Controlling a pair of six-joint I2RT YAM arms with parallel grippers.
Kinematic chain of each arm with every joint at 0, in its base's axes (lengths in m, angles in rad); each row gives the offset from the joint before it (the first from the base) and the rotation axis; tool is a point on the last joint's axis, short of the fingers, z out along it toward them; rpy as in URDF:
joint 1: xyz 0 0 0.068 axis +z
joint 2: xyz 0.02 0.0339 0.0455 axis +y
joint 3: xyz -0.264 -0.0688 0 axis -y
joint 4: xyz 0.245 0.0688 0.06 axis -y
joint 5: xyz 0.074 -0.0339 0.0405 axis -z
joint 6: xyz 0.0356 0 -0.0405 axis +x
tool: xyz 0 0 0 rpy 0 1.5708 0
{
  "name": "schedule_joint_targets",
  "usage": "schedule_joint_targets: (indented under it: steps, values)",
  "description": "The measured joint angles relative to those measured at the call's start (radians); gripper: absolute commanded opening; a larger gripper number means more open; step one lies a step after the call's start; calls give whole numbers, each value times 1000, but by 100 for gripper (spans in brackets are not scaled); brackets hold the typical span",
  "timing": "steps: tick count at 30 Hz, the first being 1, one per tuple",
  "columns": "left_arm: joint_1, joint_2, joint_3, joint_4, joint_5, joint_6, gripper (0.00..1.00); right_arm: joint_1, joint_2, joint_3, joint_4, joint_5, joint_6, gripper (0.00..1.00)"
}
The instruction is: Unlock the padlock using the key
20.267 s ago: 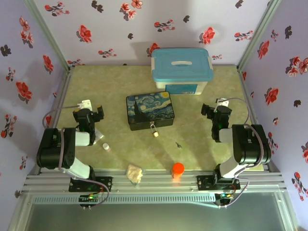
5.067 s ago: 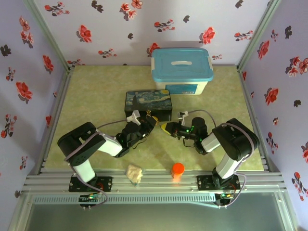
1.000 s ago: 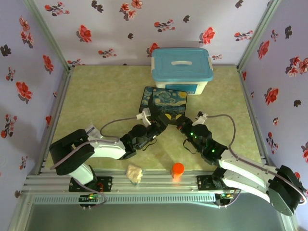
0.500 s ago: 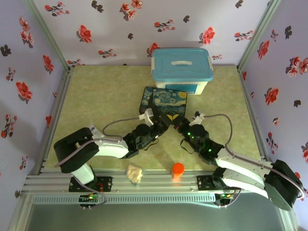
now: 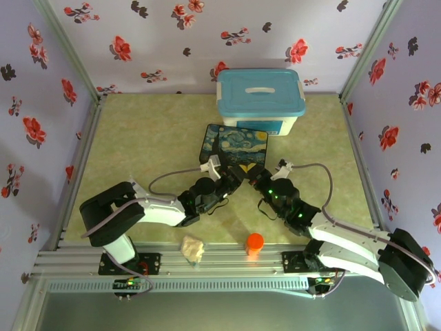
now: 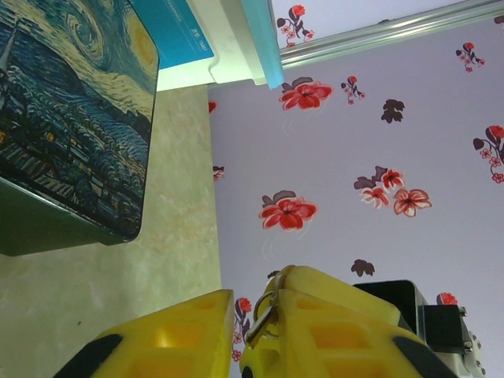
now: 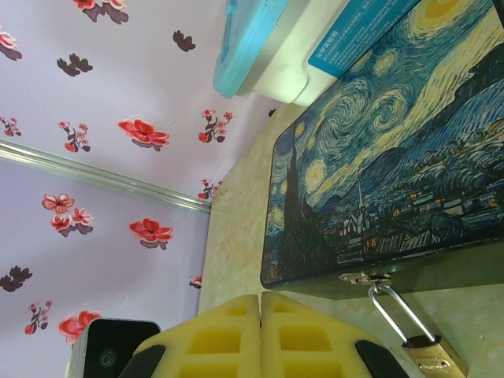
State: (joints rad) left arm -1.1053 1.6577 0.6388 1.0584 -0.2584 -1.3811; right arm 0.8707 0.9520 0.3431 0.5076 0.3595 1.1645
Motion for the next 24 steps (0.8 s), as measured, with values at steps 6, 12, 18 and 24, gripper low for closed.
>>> schedule_joint_targets:
  steps: [6,12,18,24]
  values:
    - [13,0,0,3,0,0,20,1,0,0,0,0,0,0]
    - [19,0,0,5,0,4,6,2,16,-1,2,0,16,0]
    - [24,0,0,6,0,8,0,2,23,-4,4,1,25,0]
    - [57,-36,6,-82,74,54,0,-49,2,-2,-45,-116,-48,64]
